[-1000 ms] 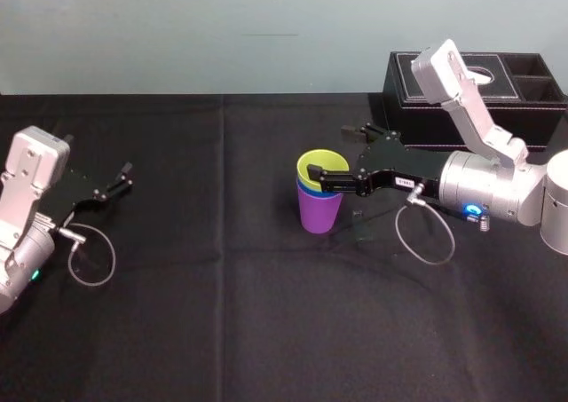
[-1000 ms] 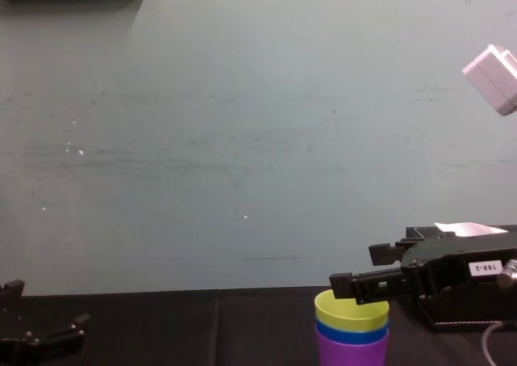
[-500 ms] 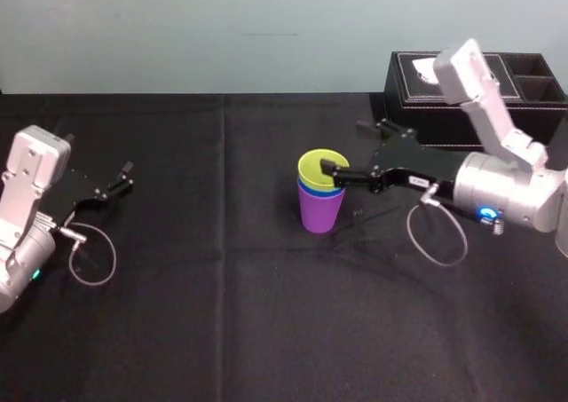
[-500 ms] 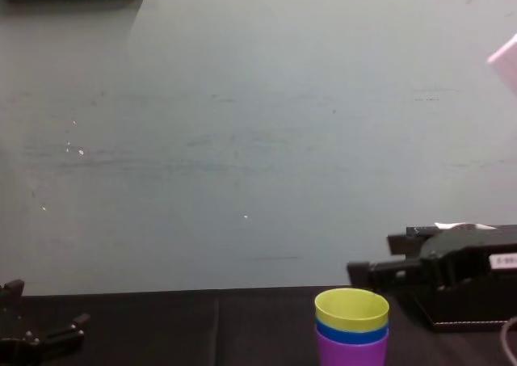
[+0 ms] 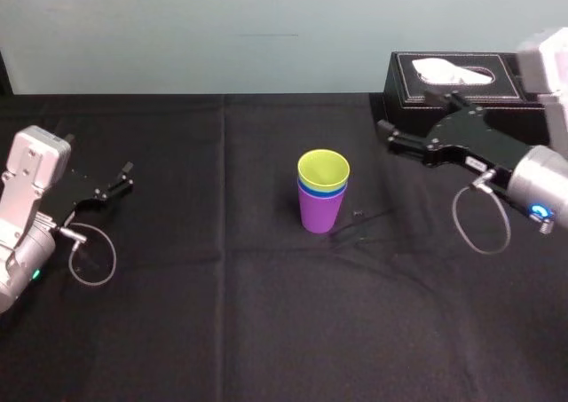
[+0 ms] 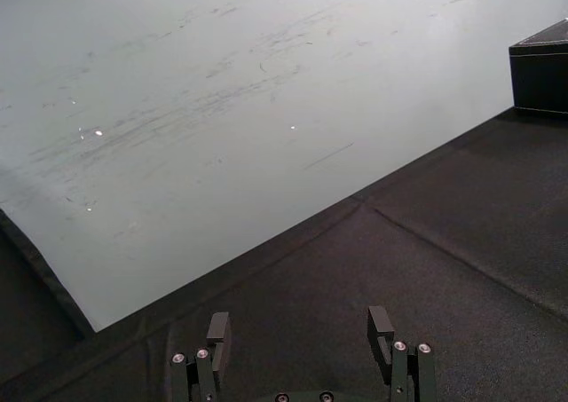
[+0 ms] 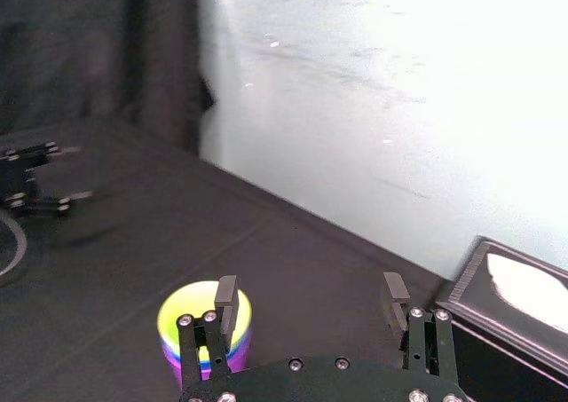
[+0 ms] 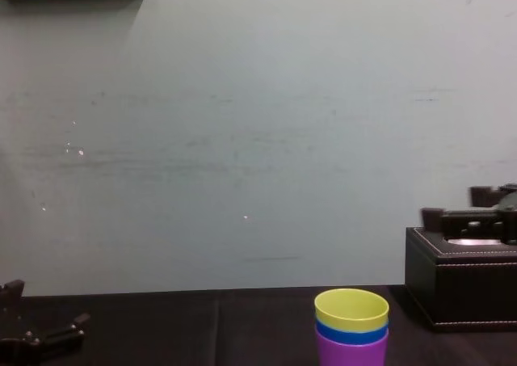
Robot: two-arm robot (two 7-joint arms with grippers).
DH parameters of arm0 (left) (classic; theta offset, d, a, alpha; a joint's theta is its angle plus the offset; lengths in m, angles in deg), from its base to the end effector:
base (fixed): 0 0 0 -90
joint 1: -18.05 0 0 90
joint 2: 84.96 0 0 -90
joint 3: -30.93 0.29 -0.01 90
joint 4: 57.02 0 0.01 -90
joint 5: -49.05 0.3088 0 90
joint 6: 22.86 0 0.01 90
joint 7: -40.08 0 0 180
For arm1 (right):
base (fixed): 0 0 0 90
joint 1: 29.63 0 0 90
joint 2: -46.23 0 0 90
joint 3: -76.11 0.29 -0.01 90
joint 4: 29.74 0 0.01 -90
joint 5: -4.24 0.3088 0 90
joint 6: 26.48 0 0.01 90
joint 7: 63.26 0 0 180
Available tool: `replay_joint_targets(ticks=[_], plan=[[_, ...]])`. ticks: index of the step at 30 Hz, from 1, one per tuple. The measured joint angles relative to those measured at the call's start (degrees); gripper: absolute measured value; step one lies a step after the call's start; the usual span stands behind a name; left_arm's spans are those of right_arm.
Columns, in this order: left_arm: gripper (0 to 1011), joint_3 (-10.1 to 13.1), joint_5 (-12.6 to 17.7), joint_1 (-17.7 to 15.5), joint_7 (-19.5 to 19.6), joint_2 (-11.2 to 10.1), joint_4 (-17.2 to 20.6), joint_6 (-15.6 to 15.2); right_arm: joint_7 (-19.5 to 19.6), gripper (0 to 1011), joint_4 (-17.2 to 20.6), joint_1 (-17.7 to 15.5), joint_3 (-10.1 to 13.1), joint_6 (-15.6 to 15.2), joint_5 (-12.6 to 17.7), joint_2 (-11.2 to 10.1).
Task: Stack the three plastic cups sequentially using one hand.
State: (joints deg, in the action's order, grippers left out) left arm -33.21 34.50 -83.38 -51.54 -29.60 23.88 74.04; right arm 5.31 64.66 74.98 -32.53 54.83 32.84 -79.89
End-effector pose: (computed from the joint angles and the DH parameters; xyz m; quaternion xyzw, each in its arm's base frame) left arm 0.3581 0.0827 -0.3023 0.1415 -0.1324 0.5800 0.7913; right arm 0.3732 -0.0778 -0.1982 -0.0756 -0.0470 -0.4381 0.8945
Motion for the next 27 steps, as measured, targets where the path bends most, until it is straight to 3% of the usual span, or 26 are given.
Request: replay_joint_targets(ticks=[5, 10, 27], plan=[[1011, 0.0, 0.0, 0.0, 0.0, 0.0, 0.0, 0.0, 2.38, 1003, -0.25, -3.28, 3.52, 1.92, -0.35, 0.09], [1011, 0.0, 0.0, 0.0, 0.0, 0.0, 0.0, 0.0, 3.35, 1003, -1.32, -4.98, 5.23, 2.92, -1.1, 0.25], [1011, 0.0, 0.0, 0.0, 0.0, 0.0, 0.0, 0.0, 3.23, 1003, -5.19, -7.8, 7.02, 5.15, -4.65, 1.78]])
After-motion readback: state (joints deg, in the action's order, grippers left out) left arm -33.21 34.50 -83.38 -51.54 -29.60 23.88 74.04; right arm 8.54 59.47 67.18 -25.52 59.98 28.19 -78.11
